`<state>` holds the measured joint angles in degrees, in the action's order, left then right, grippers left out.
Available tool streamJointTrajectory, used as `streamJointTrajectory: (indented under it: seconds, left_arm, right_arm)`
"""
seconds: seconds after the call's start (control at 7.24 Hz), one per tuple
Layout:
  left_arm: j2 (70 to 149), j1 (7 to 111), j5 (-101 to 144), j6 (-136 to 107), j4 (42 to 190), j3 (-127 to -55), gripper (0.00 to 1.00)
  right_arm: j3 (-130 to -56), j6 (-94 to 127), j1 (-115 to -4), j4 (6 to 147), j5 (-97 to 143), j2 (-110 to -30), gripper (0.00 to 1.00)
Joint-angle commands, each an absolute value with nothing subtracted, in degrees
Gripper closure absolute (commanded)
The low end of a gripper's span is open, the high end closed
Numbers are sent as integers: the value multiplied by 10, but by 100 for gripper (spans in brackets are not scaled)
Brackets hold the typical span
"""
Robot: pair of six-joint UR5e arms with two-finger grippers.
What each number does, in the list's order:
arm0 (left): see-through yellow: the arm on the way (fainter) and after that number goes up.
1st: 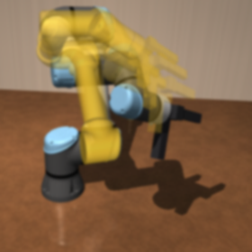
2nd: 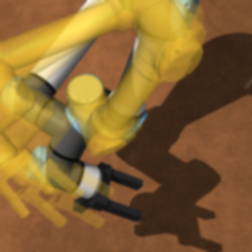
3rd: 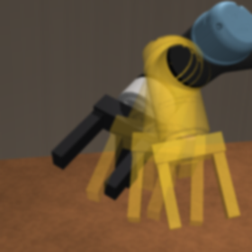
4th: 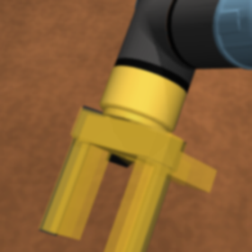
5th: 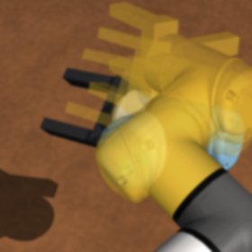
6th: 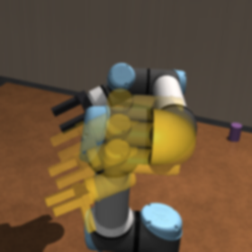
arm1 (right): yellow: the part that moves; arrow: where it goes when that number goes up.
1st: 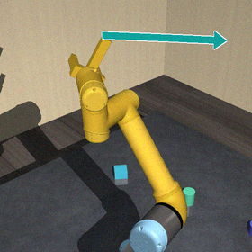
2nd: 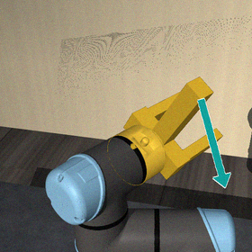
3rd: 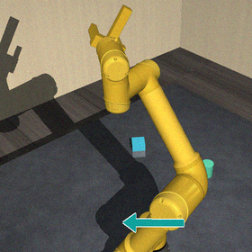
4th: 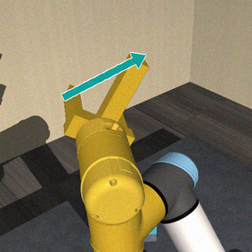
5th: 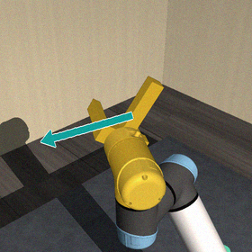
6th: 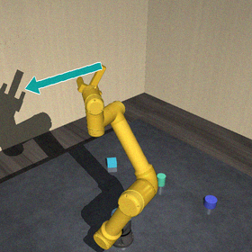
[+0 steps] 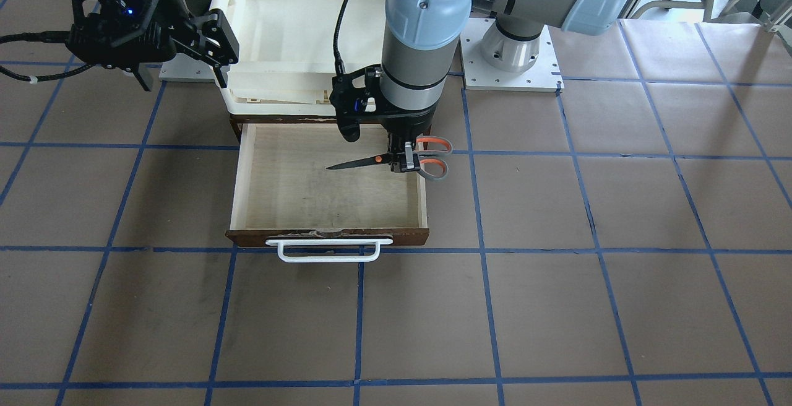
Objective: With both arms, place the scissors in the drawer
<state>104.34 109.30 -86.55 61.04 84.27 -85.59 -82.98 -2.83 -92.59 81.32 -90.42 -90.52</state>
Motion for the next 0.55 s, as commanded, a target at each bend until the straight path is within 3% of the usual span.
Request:
streamJointTrajectory:
  seconds: [0.0, 0.41]
  left_arm:
    - [1065, 1123, -867, 575, 819, -857, 100]
    - [1090, 1152, -866, 548, 791, -861, 100]
  right_arm:
    - [-834, -34, -925, 813, -902, -905, 0]
    - [-838, -33, -925, 815, -900, -906, 0]
